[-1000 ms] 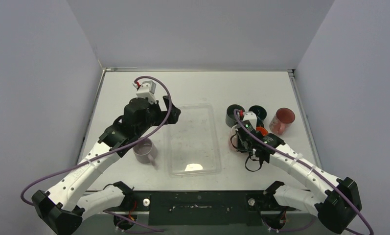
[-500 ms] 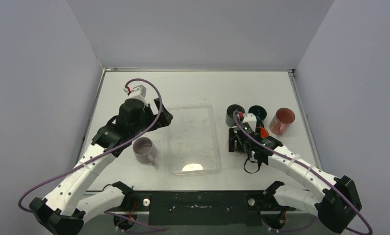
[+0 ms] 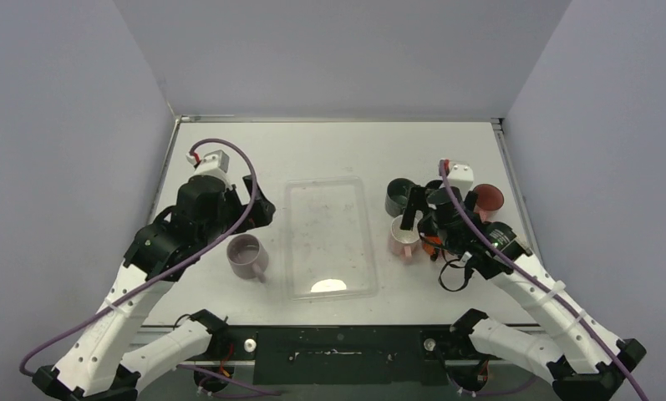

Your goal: Turn the mug right side up

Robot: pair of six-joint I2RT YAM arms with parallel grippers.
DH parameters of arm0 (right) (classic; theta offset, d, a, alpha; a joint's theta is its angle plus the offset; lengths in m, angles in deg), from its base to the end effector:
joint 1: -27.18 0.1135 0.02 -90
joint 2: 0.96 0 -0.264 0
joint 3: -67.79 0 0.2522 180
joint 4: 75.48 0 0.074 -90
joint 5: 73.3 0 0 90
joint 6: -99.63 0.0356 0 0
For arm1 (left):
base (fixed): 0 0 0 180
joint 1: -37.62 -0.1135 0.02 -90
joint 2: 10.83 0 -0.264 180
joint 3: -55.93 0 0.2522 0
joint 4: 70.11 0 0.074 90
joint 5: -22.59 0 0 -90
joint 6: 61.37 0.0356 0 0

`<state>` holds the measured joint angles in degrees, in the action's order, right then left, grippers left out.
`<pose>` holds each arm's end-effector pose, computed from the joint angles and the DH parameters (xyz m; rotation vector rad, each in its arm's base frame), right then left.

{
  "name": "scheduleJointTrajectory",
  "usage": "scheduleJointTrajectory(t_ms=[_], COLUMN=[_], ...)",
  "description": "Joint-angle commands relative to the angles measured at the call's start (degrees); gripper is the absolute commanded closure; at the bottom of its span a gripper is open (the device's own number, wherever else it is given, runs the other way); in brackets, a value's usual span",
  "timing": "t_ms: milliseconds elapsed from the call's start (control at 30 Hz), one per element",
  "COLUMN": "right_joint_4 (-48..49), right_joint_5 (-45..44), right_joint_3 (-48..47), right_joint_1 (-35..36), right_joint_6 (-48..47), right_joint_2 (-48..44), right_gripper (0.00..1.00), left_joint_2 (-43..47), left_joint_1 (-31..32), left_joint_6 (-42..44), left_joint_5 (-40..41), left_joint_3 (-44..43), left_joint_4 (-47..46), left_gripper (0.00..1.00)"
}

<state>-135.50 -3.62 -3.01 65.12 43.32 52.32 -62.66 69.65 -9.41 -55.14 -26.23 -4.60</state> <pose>0.1510 0.1020 0.3285 0.0944 2.2675 0.2538 0.1426 -0.0803 0.3857 -0.2381 2.1936 -0.4620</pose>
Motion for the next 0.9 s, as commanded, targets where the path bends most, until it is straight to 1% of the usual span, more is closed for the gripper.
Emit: scheduleJointTrajectory(t_ms=[0,67,200,333,433,533,800,867], right_joint_4=[-6.3,-7.3,-8.1,-4.9,-4.1,-3.1,-3.8,-4.0], right_joint_5=[-9.4,-11.7,-14.6,-16.3,-16.4,-16.9,-17.1,-17.0], right_joint_3=[-8.1,-12.0,-18.4,-21.1,-23.4,-23.3,-22.9,-22.5], right_joint_1=[0.1,0.0,0.0,0.0,-0.1,0.0,0.1,0.0], right_joint_6=[-1.4,-3.0,-6.2,-8.1,-8.2,-9.1,-8.8,-8.5], right_joint_2=[-2.9,-3.3,-3.6,-5.8,-6.9,-8.7,-10.6,-10.8], right_gripper=[0.09,0.10,0.10,0.10,0.10,0.10,0.10,0.10], left_joint_2=[5.0,6.9,10.0,12.5,13.3,14.9,16.1,16.6], left_joint_1=[-0.4,-0.4,-0.4,-0.4,-0.4,-0.4,-0.4,-0.4], left_joint_6=[2.1,2.6,4.9,7.6,9.6,10.9,10.6,10.4], left_joint_5=[3.8,5.4,9.8,15.3,17.5,20.4,22.8,23.5], left_joint_3=[-4.3,-5.6,-11.7,-18.3,-23.8,-25.4,-27.4,-26.8], left_joint_4=[2.9,3.2,5.5,7.7,10.2,11.3,16.7,16.8], left_gripper=[0.04,0.04,0.04,0.04,0.04,0.04,0.04,0.04])
